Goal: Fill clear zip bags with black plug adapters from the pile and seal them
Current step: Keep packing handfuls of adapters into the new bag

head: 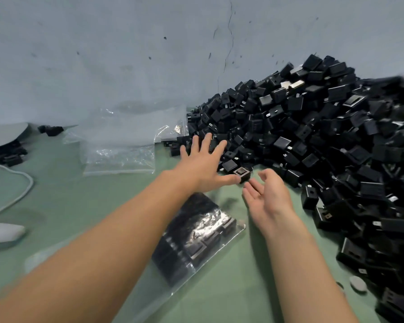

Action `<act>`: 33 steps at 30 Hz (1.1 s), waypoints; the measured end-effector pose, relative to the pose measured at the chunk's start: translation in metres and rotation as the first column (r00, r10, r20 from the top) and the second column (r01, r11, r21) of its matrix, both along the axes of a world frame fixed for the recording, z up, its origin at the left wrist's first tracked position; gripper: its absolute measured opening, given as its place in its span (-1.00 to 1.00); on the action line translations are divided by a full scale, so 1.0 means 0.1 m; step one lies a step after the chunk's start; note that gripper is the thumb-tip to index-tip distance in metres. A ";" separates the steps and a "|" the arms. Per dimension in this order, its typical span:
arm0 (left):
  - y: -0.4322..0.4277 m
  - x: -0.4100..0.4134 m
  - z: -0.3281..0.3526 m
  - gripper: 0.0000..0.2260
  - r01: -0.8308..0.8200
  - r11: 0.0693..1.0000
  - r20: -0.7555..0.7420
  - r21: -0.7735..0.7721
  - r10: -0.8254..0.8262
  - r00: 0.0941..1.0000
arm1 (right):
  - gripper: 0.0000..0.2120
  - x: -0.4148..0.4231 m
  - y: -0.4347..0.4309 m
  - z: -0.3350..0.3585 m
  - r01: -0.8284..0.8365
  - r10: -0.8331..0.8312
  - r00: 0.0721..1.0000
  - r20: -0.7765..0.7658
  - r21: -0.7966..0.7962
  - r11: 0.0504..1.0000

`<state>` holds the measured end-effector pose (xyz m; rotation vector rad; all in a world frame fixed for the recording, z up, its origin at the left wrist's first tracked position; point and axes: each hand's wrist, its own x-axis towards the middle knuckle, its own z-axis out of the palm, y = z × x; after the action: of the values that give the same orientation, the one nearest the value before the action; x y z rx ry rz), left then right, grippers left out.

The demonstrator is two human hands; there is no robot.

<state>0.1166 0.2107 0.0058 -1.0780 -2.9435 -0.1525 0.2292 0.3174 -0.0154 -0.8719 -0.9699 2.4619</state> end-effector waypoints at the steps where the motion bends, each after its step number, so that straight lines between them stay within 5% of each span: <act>1: 0.10 -0.09 -0.07 -0.01 -0.011 0.999 -0.004 -0.035 0.010 1.000 | -0.71 -0.03 0.01 -0.01 0.030 -0.030 0.999 -0.019 -0.024 0.999; 8: 0.43 -0.29 -0.35 -0.01 -0.020 0.999 0.189 0.041 0.011 0.982 | -0.93 -0.20 0.12 -0.07 0.020 -0.037 0.992 -0.119 -0.138 0.990; 17: 0.47 -0.24 -0.36 -0.31 0.048 0.999 -0.022 0.017 -0.048 0.999 | -0.94 -0.15 0.12 -0.02 0.003 -0.013 0.997 -0.081 -0.122 0.993; 23: 0.54 -0.25 -0.48 -0.41 0.006 1.000 -0.119 0.028 -0.003 0.993 | -0.66 -0.14 0.15 0.01 0.161 -0.165 0.979 0.123 0.039 0.986; 27: 0.59 -0.40 -0.44 -0.44 -0.044 0.999 -0.048 0.004 0.044 0.998 | -0.87 -0.11 0.13 -0.01 0.175 -0.186 0.977 0.102 0.108 0.979; 33: 0.61 -0.37 -0.50 -0.42 -0.062 0.998 -0.058 0.035 0.063 0.996 | -0.89 -0.05 0.22 0.00 0.170 -0.171 0.980 0.104 0.016 0.985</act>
<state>0.0791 0.2719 -0.0439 -0.9679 -2.9072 -0.1652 0.2243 0.3396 -0.0154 -1.0454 -0.8975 2.2867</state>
